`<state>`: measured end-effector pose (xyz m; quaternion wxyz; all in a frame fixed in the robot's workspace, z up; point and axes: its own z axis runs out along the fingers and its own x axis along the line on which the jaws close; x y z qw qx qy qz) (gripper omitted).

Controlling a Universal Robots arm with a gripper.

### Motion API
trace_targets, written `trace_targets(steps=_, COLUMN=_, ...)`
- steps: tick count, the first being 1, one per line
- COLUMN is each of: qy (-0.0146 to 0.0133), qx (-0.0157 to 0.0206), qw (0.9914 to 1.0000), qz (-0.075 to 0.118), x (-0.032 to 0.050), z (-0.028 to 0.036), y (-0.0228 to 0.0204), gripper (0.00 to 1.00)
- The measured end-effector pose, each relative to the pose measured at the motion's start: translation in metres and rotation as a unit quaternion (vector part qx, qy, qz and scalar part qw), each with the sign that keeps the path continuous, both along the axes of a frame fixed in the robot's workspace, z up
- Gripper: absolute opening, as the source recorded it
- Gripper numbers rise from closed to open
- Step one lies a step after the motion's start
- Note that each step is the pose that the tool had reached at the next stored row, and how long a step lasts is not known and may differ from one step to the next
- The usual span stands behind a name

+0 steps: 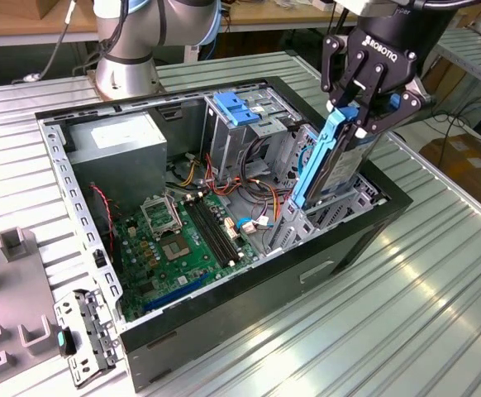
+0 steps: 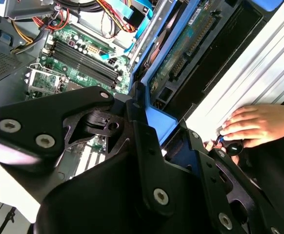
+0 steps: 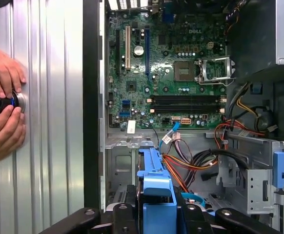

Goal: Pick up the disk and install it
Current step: 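Insert the disk into the insertion slot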

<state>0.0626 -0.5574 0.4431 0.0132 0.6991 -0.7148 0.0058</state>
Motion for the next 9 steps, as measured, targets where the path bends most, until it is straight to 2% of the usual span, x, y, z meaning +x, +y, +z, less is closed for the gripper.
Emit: trace_targets(steps=9, qy=0.0000, qx=0.0000, qw=1.00000, qz=0.000, x=0.0000, z=-0.0106, y=0.0000, gripper=0.37)
